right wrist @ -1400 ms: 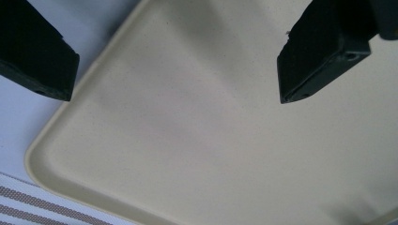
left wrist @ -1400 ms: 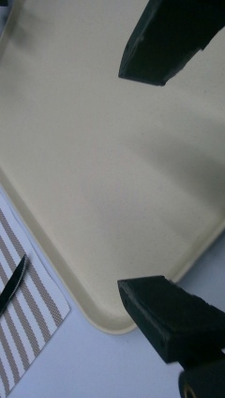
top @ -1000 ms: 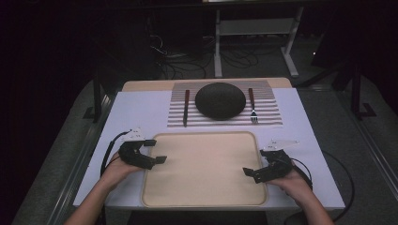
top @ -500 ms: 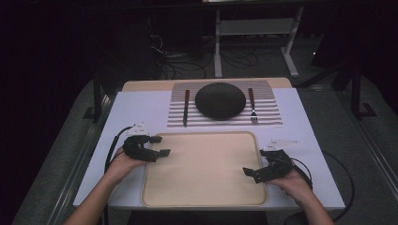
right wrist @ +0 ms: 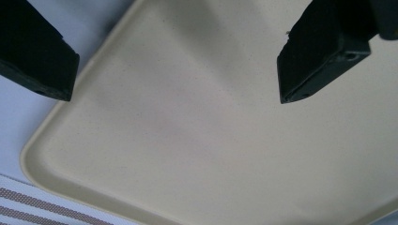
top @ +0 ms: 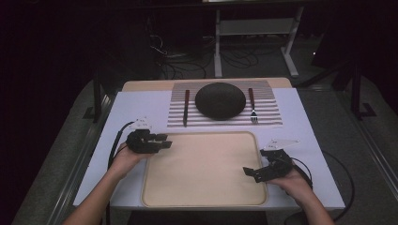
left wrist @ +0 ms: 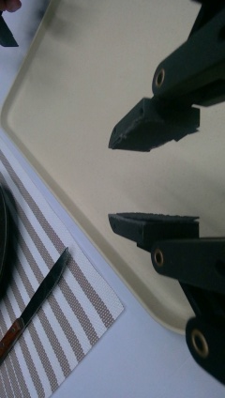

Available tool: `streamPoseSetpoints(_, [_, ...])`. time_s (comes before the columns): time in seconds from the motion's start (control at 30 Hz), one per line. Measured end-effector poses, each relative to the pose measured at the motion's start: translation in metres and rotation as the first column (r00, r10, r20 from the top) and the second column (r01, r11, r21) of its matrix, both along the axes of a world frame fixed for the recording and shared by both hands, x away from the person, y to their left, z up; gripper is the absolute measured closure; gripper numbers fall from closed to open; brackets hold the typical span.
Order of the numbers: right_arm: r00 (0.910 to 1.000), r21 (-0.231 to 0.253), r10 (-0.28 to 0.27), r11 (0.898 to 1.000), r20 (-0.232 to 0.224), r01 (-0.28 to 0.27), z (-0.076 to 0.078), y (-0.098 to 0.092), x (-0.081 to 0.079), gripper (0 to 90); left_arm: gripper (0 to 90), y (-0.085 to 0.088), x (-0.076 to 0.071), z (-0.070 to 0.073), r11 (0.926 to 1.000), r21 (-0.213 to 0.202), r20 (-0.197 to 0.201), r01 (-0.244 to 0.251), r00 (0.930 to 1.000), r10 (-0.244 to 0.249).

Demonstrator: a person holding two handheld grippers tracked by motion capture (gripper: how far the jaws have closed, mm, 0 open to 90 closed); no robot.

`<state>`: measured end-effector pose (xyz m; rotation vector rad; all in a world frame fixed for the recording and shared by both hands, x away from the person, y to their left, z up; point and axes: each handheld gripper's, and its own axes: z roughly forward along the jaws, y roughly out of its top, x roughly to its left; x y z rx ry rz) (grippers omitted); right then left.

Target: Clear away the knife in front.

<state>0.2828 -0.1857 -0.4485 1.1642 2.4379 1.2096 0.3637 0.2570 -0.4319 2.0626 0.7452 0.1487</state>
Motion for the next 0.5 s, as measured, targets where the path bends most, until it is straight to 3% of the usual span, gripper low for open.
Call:
streamPoseSetpoints(0.3, [1.0, -0.001, -0.002, 1.0, -0.003, 0.002, 0.0, 0.0, 0.0, 0.0, 79.1, -0.005, 0.008, 0.001, 0.9993, 0.031, 0.004, -0.019, 0.9998, 0.019])
streamPoseSetpoints(0.5, [1.0, 0.0, -0.003, 1.0, -0.004, 0.003, 0.0, 0.0, 0.0, 0.0, 84.4, -0.009, 0.014, 0.002, 0.9982, 0.053, 0.011, -0.027, 0.9996, 0.027])
